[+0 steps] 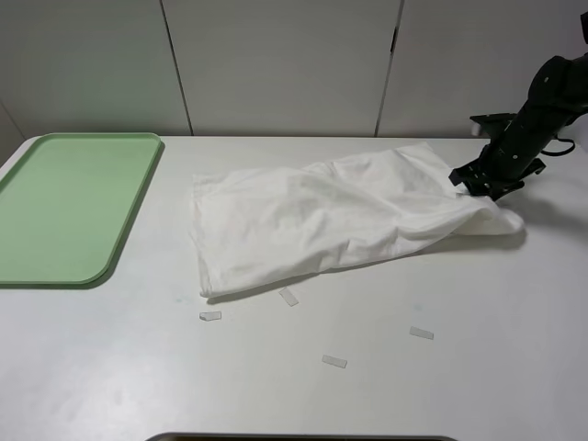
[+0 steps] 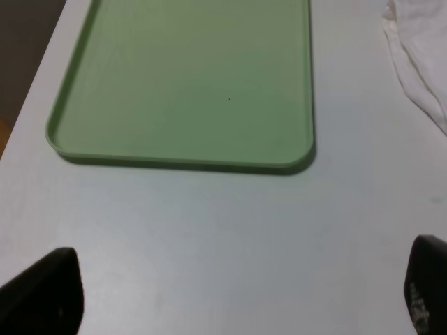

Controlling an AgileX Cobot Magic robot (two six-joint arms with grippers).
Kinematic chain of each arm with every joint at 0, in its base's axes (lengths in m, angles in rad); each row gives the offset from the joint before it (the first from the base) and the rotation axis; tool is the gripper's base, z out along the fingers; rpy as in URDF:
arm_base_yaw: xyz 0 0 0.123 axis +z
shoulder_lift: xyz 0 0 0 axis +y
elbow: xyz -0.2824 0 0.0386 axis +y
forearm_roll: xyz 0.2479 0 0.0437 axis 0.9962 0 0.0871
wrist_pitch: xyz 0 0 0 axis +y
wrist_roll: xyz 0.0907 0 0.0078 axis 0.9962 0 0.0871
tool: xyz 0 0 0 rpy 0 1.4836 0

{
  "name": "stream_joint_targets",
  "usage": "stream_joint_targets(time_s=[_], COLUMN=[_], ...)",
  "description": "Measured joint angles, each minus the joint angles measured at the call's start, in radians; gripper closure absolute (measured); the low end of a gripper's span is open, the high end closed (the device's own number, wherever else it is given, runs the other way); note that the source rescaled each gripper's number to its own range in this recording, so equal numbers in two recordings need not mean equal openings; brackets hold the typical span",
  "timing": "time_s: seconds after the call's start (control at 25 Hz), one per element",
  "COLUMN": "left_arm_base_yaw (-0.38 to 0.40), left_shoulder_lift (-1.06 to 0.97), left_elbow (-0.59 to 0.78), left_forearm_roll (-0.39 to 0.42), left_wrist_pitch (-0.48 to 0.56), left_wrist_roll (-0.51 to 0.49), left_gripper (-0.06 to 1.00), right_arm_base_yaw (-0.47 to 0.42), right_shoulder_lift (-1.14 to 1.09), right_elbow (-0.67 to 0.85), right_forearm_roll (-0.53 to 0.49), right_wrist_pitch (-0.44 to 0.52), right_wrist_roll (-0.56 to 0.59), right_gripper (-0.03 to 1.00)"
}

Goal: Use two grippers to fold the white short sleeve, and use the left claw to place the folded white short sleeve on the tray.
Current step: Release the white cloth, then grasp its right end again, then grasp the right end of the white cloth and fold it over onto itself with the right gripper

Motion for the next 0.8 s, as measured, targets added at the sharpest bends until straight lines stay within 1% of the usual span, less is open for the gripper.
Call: stream_joint_targets(time_s=[0.04, 0.08, 0.12, 0.16, 0.4, 0.48, 0.8], left_arm_base_yaw=[0.0, 0.0, 0.0, 0.0, 0.0, 0.0, 0.0], left_shoulder_lift=[0.0, 0.0, 0.0, 0.0, 0.0, 0.0, 0.0], left_elbow=[0.0, 0.0, 0.0, 0.0, 0.0, 0.0, 0.0], left_forearm_roll=[0.0, 0.0, 0.0, 0.0, 0.0, 0.0, 0.0], left_wrist_pitch=[0.0, 0.0, 0.0, 0.0, 0.0, 0.0, 0.0], left_wrist_roll=[0.0, 0.0, 0.0, 0.0, 0.0, 0.0, 0.0], left_gripper=[0.04, 0.04, 0.04, 0.04, 0.04, 0.04, 0.04], right_arm_base_yaw=[0.0, 0.003, 0.006, 0.008, 0.009, 0.011, 0.011], right_shoulder_lift=[0.0, 0.0, 0.0, 0.0, -0.008, -0.025, -0.156], right_elbow=[0.0, 0.0, 0.0, 0.0, 0.0, 0.003, 0.011], right_forearm_roll=[0.011, 0.03, 0.036, 0.034, 0.025, -0.014, -0.117], right_wrist_pitch=[0.001, 0.01, 0.014, 0.014, 0.013, 0.004, -0.009], right_wrist_roll=[0.0, 0.0, 0.0, 0.0, 0.0, 0.0, 0.013], right_gripper=[0.56, 0.73, 0.86, 0.89, 0.88, 0.88, 0.88])
